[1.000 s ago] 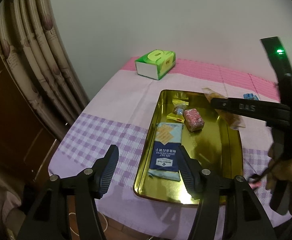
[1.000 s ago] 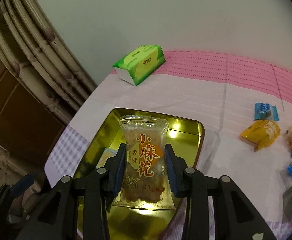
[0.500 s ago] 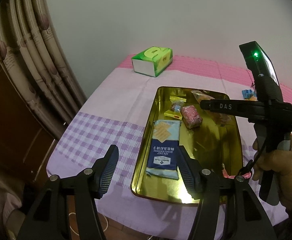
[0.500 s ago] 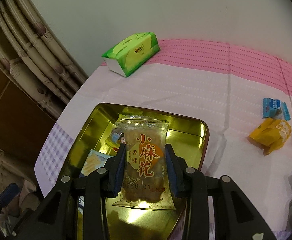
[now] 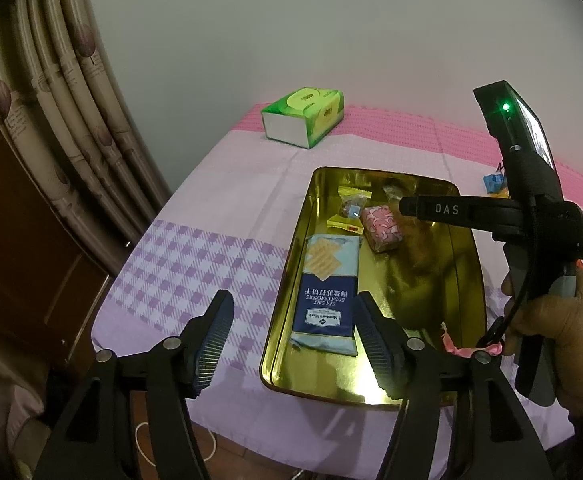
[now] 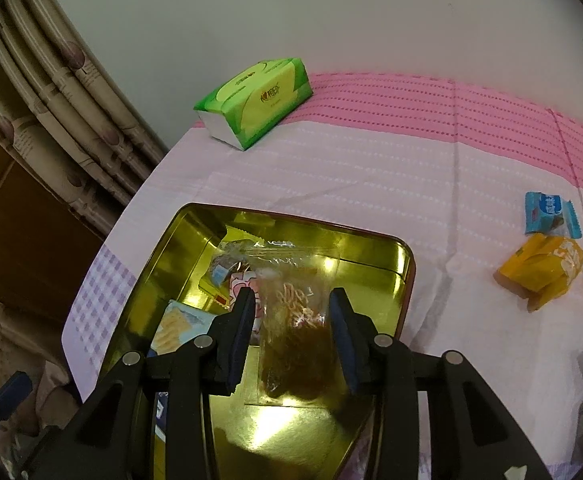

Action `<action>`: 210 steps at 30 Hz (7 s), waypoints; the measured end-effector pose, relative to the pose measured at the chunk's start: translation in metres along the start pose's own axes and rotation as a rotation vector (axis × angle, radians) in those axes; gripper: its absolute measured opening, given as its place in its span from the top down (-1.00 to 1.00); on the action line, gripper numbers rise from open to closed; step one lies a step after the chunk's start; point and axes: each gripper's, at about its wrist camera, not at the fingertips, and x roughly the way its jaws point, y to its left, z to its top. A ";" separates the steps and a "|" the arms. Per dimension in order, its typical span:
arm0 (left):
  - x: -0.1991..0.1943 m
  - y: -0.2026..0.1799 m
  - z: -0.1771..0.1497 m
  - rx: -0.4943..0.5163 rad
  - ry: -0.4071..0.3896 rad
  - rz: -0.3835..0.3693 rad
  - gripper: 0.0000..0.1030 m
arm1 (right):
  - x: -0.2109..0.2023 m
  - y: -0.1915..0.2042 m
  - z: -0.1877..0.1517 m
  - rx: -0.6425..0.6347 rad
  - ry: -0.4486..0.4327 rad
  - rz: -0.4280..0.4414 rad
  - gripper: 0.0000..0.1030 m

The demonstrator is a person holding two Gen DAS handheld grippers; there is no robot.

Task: Organize snacks
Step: 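Lower the pastry bag into the gold tray and open the right gripper, then withdraw both grippers from the tray toward the loose snacks, then grasp the yellow wrapped snack pack with the left gripper, then grasp the grey-green block with the right gripper while the left gripper holds the yellow pack, then carry the yellow pack into the tray and open the left gripper while the right holds the block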

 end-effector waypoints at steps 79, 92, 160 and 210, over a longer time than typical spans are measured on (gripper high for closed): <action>0.140 -0.278 0.108 0.496 0.236 -0.407 -0.17 | -0.221 -0.256 -0.238 0.325 -0.276 -0.367 -0.61; 0.143 -0.289 0.097 0.455 0.258 -0.382 0.47 | -0.211 -0.258 -0.232 0.324 -0.254 -0.356 -0.61; 0.001 -0.047 0.017 0.144 0.099 -0.342 0.46 | -0.098 -0.152 -0.134 -0.113 -0.131 -0.177 0.35; 0.066 -0.059 0.004 0.254 0.139 -0.205 0.40 | -0.097 -0.149 -0.134 -0.127 -0.131 -0.205 0.35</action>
